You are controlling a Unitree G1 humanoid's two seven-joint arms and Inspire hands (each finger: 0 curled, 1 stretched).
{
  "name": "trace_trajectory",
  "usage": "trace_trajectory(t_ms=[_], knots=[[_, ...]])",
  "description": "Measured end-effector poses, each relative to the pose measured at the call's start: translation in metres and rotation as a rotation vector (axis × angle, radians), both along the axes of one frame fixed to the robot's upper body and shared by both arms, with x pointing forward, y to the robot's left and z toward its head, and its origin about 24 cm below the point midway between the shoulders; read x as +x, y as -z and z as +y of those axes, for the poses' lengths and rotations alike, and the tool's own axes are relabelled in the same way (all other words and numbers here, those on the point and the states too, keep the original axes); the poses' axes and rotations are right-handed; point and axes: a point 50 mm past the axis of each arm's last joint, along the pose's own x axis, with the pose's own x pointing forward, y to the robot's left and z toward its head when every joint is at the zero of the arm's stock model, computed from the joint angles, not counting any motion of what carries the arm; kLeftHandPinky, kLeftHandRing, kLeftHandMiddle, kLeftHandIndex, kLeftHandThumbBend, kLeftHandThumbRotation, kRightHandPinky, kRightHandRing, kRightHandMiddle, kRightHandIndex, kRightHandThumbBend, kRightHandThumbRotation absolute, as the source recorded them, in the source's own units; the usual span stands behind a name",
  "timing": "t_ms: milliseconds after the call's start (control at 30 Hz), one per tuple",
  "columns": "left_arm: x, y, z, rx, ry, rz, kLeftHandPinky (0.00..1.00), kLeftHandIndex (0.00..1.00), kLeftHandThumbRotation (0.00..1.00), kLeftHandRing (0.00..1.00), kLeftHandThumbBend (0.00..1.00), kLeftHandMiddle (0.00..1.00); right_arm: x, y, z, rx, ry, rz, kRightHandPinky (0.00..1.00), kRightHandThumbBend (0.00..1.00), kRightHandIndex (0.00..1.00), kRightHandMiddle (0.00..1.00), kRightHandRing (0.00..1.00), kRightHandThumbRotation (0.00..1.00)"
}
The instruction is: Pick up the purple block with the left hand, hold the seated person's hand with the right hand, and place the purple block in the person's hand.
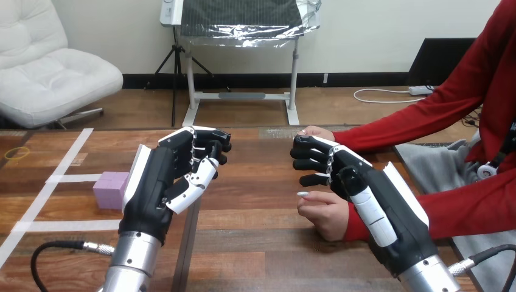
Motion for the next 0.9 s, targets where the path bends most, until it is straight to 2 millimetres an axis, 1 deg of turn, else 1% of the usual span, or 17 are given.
trace_trajectory(t_ms=[767, 900], knots=[[0.0000, -0.0003, -0.0001, 0.005, 0.001, -0.001, 0.45, 0.58, 0.32, 0.58, 0.20, 0.61, 0.0000, 0.0000, 0.0000, -0.001, -0.001, 0.000, 0.74, 0.74, 0.82, 0.82, 0.81, 1.00], [0.0001, -0.0003, 0.0000, 0.023, 0.004, -0.001, 0.47, 0.59, 0.32, 0.59, 0.21, 0.62, 0.0000, 0.0000, 0.0000, -0.001, -0.001, 0.000, 0.74, 0.73, 0.82, 0.82, 0.81, 1.00]])
